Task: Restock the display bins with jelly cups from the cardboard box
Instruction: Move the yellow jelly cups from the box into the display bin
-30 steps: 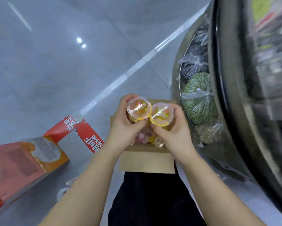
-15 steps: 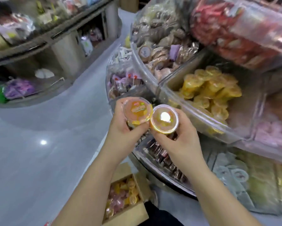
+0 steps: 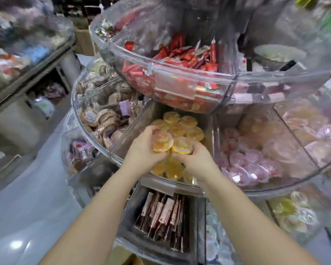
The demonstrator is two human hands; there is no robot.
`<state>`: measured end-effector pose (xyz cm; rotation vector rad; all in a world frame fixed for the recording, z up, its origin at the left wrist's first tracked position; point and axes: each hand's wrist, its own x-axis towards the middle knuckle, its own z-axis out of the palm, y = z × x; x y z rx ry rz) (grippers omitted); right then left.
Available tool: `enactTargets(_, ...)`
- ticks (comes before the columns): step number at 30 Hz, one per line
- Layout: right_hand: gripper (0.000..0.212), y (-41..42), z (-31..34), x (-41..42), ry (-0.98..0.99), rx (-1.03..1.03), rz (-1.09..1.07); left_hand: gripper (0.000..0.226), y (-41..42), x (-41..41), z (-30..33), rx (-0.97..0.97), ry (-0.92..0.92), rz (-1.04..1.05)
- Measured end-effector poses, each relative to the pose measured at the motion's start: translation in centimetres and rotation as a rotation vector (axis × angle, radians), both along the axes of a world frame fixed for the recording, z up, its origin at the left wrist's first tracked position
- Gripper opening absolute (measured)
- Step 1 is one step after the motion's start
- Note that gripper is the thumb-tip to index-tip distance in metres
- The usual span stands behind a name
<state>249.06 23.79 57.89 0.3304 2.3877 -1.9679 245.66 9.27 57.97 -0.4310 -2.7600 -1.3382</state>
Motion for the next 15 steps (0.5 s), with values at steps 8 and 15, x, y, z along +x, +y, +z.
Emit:
enactTargets(8,0.01,0.0,-3.3,-1.5,-0.096,0.239,-0.181,0.064,0.3,-3.5,-1.6,-0.367,0.164,-0.1)
enactTargets(15,0.033,0.4,-3.6,-1.8,-0.229,0.138,-0.204,0.067,0.9,-4.7,-2.4,-0.638,0.188,-0.143)
